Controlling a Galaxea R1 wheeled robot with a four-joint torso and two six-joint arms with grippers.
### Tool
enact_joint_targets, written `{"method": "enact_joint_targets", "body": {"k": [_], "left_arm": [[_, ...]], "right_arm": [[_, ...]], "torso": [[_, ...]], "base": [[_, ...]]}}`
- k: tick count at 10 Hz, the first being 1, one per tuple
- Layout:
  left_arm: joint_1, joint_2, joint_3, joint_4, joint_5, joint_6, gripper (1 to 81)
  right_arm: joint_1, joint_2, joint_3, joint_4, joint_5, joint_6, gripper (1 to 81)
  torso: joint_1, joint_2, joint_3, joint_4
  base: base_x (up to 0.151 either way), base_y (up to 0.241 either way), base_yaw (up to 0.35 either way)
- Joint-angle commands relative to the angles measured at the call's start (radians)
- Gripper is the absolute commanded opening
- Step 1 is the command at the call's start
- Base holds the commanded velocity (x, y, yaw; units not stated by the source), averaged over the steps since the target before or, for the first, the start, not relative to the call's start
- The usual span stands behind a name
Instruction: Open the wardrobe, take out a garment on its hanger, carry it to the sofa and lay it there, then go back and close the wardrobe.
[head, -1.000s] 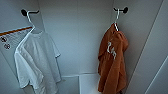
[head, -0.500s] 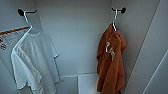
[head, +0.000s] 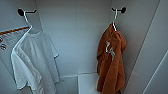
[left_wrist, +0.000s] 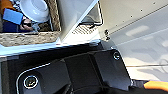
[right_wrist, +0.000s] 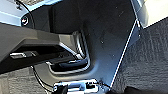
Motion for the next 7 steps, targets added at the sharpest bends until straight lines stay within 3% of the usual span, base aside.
{"method": "enact_joint_targets", "body": {"k": [1, 2, 4, 5, 7], "left_arm": [[-0.145, -0.025, 0.036, -0.005, 0.122, 0.000, 81.1], [-0.166, -0.029, 0.055, -0.004, 0.130, 0.000, 81.1], [-0.205, -0.029, 0.084, -0.002, 0.158, -0.001, 81.1], [-0.222, -0.029, 0.091, -0.004, 0.175, -0.001, 81.1], [-0.271, -0.043, 0.135, -0.004, 0.208, -0.001, 81.1]], "right_arm": [[0.026, 0.000, 0.008, -0.004, -0.052, -0.002, 81.1], [0.029, 0.000, 0.010, -0.004, -0.052, -0.002, 81.1], [0.031, 0.000, 0.011, -0.002, -0.052, -0.002, 81.1], [0.032, 0.000, 0.010, 0.001, -0.052, 0.000, 81.1], [0.034, 0.001, 0.011, 0.002, -0.052, 0.000, 81.1]], "torso": [[0.000, 0.000, 0.000, -0.048], [0.000, 0.000, 0.000, -0.058], [0.000, 0.000, 0.000, -0.100], [0.000, 0.000, 0.000, -0.073], [0.000, 0.000, 0.000, -0.090]], "base": [[0.000, 0.000, 0.000], [0.000, 0.000, 0.000], [0.000, 0.000, 0.000], [0.000, 0.000, 0.000], [0.000, 0.000, 0.000]]}}
